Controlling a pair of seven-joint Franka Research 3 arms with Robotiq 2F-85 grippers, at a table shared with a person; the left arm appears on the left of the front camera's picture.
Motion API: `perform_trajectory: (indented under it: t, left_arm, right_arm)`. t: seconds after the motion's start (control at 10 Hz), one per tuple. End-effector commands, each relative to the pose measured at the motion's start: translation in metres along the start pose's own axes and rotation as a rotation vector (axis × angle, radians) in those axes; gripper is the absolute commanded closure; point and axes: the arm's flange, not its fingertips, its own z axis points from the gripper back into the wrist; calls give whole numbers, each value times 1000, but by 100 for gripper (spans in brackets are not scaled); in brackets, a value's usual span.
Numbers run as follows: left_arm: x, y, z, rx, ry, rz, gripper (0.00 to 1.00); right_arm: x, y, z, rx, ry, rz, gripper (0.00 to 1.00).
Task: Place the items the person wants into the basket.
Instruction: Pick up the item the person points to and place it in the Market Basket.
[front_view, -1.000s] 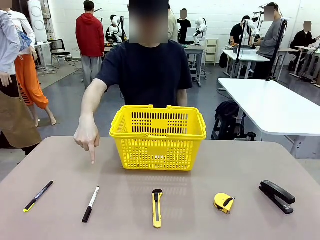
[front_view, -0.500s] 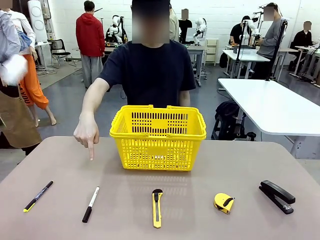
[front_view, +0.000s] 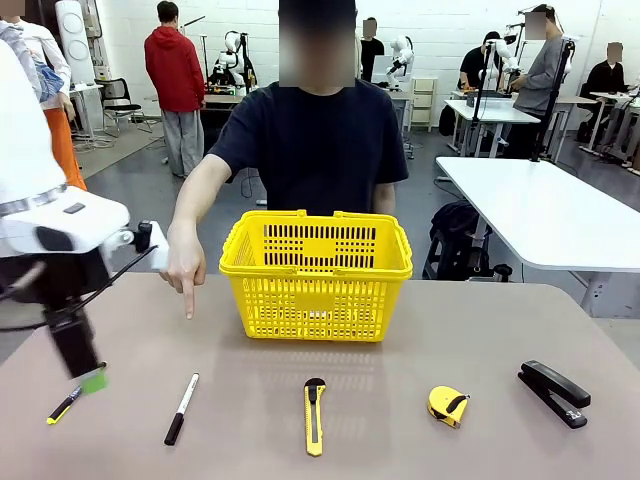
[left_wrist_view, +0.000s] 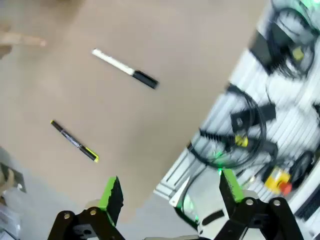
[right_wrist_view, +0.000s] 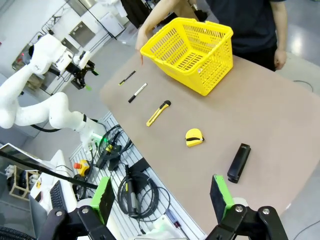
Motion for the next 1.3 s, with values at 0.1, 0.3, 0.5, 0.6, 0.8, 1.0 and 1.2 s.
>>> perform_trajectory:
  t: [0.1,0.3,0.5,0.6,0.8,1.0,1.2]
  left_arm:
    - [25,20,-33,106,-60,224,0]
    - [38,41,-46,109,-53,294,0]
    - [38,49,-48,109,-54,304,0]
    - [41,44,-41,91,-66,285,0]
    - [41,44,-41,91,-66,285,0]
    - [41,44,-41,91,-66,285,0]
    - [43,45,-42,86,-69,281,0]
  right_arm:
    - [2,0,0,1,-14,2,0]
    - [2,0,0,1,-14,2,0]
    - [2,0,0,1,-14,2,0]
    - [2,0,0,1,-14,2,0]
    - [2,0,0,1,-14,2,0]
    - [2,0,0,1,-14,2,0]
    - [2,0,0,1,-14,2,0]
